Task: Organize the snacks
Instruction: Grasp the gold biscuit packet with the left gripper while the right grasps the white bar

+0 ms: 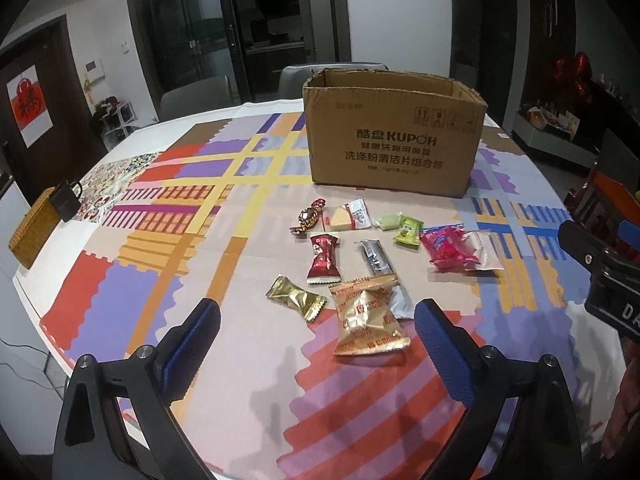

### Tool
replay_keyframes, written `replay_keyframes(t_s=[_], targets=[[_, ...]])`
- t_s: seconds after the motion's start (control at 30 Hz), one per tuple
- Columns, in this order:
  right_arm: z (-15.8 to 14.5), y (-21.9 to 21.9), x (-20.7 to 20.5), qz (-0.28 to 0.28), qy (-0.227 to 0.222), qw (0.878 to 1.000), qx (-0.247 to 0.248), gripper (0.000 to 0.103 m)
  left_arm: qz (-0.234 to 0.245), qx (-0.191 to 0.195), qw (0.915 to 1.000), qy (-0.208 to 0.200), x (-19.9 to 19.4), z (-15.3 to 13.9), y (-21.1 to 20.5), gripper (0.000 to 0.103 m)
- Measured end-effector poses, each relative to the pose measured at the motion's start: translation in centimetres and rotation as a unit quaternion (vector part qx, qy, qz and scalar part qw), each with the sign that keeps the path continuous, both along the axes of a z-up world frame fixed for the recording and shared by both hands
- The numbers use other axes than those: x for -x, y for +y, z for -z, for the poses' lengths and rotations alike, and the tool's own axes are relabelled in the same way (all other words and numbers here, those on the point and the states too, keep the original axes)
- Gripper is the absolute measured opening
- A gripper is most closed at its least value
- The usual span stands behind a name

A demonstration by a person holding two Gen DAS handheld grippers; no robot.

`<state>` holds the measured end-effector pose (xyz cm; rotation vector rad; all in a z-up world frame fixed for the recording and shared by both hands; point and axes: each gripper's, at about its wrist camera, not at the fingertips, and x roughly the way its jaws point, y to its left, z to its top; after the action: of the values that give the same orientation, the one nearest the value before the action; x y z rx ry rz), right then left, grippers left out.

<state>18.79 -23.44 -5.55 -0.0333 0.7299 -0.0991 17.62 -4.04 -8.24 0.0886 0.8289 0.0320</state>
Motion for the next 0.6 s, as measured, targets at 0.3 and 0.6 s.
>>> replay_keyframes(t_s=[0.3, 0.6], targets=[[3.0, -0.9, -4.2, 0.002, 0.04, 0.999, -0.005, 0.098, 0.002, 0.006, 0.9992, 0.039, -2.6, 3.0, -0.9, 0.099], [5.6, -0.7, -7.4, -0.002, 0.076, 0.997, -0.015, 0.092, 0.002, 0.013, 0.9981, 0.061, -4.7, 5.0, -0.8, 0.092]])
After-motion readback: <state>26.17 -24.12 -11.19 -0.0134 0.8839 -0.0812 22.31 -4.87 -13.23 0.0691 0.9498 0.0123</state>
